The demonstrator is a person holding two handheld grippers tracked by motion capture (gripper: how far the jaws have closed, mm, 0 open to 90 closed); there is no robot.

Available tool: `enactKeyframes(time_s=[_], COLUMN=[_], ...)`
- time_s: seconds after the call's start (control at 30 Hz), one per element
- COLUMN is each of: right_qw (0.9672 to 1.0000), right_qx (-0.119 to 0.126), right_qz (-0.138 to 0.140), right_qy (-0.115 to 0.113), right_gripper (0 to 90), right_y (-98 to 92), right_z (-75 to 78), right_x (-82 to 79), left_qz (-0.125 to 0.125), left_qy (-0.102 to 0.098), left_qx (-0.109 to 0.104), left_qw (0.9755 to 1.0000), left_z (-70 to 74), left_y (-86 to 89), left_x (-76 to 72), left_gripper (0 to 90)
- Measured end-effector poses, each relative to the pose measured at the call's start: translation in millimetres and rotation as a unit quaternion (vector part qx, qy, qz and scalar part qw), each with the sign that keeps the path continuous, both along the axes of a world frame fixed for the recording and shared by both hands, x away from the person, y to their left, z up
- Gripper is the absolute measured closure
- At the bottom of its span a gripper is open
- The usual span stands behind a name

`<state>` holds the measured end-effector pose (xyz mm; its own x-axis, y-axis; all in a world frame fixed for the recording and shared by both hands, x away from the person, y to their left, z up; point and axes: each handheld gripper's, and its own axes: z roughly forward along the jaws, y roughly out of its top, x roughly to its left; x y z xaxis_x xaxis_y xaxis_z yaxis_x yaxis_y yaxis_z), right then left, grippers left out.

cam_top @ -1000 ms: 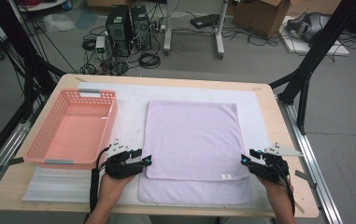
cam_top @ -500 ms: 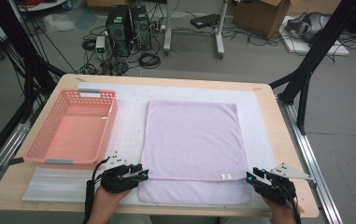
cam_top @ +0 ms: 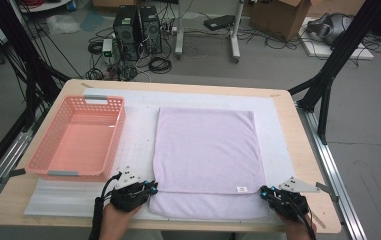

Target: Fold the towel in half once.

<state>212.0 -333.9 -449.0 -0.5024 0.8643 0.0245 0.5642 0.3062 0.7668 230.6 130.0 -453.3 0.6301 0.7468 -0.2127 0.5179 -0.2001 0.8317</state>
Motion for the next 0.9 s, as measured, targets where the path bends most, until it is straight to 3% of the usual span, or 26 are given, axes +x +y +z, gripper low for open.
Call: enactKeyframes(time_s=[0.07, 0.13, 0.23, 0.3, 0.37, 0.6, 0.9], right_qw=[1.0000, 0.9999, 0.9995, 0.9995, 0.9997, 0.9992, 0.9988], right_qx=[0.001, 0.009, 0.020, 0.014, 0.008, 0.025, 0.037], right_qz=[0.000, 0.003, 0.009, 0.014, 0.016, 0.016, 0.021], right_qy=[-0.002, -0.006, -0.020, -0.023, -0.016, -0.025, -0.026], right_gripper=[83.8, 77.3, 73.0, 76.4, 86.5, 87.9, 88.0], right_y=[0.2, -0.3, 1.1, 4.0, 5.3, -5.0, -9.5], right_z=[0.5, 1.9, 4.9, 4.9, 2.2, 4.9, 4.4], right_x=[-0.8, -1.5, -2.0, -1.0, 1.0, -3.3, -4.6], left_qz=[0.002, 0.003, 0.001, 0.002, 0.003, 0.010, 0.015], left_qy=[-0.003, -0.005, -0.007, -0.008, -0.010, -0.025, -0.039], left_qx=[-0.003, -0.005, 0.001, 0.000, -0.002, -0.030, -0.023], left_qw=[1.0000, 1.0000, 1.0000, 1.0000, 0.9999, 0.9992, 0.9989], left_z=[1.2, 1.4, 0.9, 1.7, 2.3, 7.5, 8.3], left_y=[2.4, 2.7, 0.7, 0.4, 1.4, 3.7, 3.6], left_x=[-0.1, 0.1, -0.2, -0.6, -1.1, -6.1, -8.8], left_gripper=[80.4, 79.8, 83.7, 85.0, 86.2, 86.6, 85.1])
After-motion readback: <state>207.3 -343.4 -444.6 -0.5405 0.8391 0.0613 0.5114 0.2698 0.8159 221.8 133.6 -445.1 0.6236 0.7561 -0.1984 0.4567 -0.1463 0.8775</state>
